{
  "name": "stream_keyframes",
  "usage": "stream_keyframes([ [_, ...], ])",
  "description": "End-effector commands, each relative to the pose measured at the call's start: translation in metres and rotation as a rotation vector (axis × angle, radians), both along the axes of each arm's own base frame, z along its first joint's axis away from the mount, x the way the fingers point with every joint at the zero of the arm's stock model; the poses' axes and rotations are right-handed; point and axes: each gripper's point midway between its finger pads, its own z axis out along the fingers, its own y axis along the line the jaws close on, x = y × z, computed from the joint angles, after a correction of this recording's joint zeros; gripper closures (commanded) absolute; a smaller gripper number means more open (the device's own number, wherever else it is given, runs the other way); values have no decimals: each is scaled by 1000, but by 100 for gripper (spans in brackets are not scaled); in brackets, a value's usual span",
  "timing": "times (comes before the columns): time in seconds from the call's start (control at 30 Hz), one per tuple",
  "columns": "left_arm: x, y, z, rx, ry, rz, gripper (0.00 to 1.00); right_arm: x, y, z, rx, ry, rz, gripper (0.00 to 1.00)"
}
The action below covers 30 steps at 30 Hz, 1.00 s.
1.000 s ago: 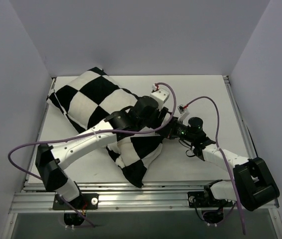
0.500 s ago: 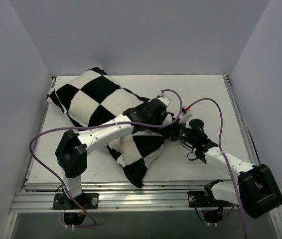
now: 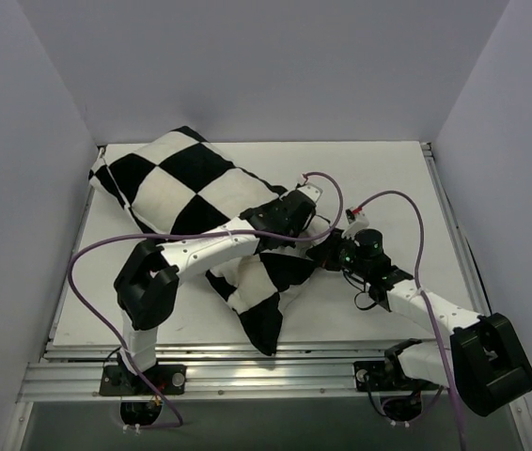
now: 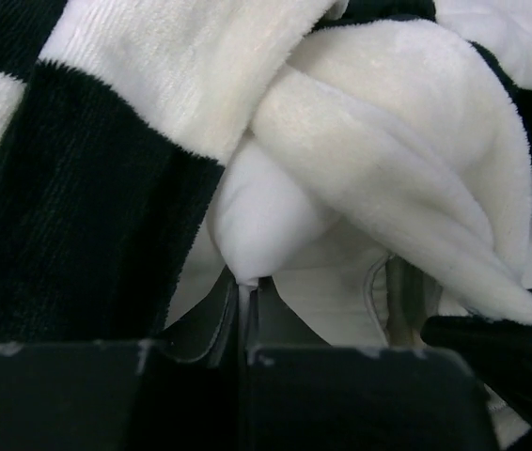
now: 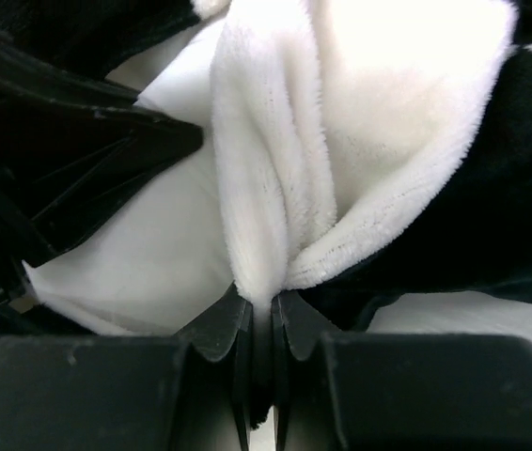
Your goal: Remove the pillowcase from the pillow
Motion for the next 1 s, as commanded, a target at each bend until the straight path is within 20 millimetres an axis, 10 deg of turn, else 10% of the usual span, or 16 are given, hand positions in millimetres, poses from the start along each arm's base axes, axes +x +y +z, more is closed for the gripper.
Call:
stream_keyframes([
  [0.0, 3, 30, -6, 47, 10, 65, 98, 15, -22, 7, -95, -13, -113, 99],
  [0.47, -77, 111, 58, -146, -19, 14, 98, 52, -110, 61, -349, 45, -454, 100],
  [0.73, -92, 151, 97, -370, -92, 102, 98, 37, -106, 18, -387, 134, -375, 100],
  [0.97, -69, 109, 154, -622, -205, -5, 98, 2, -56, -20, -297, 192, -146, 100],
])
